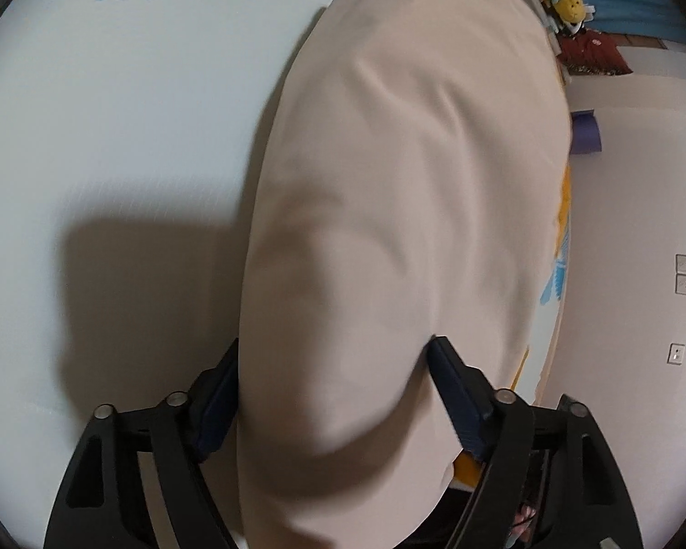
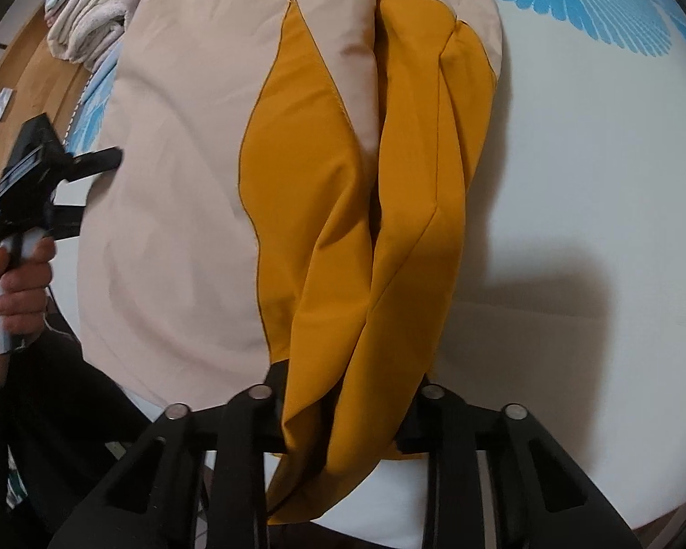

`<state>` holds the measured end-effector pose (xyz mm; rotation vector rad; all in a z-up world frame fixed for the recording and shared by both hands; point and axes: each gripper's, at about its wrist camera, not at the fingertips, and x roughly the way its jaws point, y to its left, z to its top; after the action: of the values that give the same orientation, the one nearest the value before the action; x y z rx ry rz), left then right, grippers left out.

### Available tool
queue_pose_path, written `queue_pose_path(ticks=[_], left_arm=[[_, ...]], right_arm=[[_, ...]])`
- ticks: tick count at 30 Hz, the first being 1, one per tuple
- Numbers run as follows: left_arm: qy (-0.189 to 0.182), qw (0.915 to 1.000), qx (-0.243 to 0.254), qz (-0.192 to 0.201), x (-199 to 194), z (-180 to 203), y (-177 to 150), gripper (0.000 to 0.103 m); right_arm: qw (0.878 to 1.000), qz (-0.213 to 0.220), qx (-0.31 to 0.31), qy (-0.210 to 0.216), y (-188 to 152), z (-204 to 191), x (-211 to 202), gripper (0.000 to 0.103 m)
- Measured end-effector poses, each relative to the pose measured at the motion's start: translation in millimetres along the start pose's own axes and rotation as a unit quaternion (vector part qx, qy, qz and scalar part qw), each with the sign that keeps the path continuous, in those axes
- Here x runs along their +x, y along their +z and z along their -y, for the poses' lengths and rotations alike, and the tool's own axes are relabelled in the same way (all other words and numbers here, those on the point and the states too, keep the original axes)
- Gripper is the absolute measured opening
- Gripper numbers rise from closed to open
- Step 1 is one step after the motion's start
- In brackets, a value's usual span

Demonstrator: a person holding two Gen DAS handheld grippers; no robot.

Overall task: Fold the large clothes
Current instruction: 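Grasp the other orange side with the right tool and fold it over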

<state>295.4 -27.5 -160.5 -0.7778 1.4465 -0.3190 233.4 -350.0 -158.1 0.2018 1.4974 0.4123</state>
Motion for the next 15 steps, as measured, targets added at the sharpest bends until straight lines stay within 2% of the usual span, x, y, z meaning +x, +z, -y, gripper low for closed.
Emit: queue_pose_path(ticks=[3,5,7,10,11,13,15], left_arm=[[-0.007,0.9991,0.017,0.039,-24,7,11,0.051],[-0.005,0.9973,0.032,0.065,-44,13,16,0.05],[0.019,0.9946,0.048,0.09,-61,18,21,0.05],[0.063,0.9925,0.046,0.095,-64,12,19,0.055],[0.093,0.9903,0.049,0.091,-65,9,16,0.055],[0.119,0.9859,0.078,0.088,-79,12,7,0.054],[0.125,0.9815,0.119,0.083,-85,16,-5,0.056]], right_arm=[[1.0,0.017,-0.005,0.003,7,-9,-5,0.02],[0.999,0.037,-0.015,0.01,13,-18,-13,0.018],[0.998,0.061,-0.025,0.022,24,-34,-19,0.018],[0.996,0.079,-0.034,0.026,36,-55,-23,0.018],[0.996,0.078,-0.036,0.024,38,-59,-22,0.018],[0.997,0.062,-0.039,0.011,40,-63,-17,0.021],[0.999,0.029,-0.026,-0.005,38,-57,-8,0.026]])
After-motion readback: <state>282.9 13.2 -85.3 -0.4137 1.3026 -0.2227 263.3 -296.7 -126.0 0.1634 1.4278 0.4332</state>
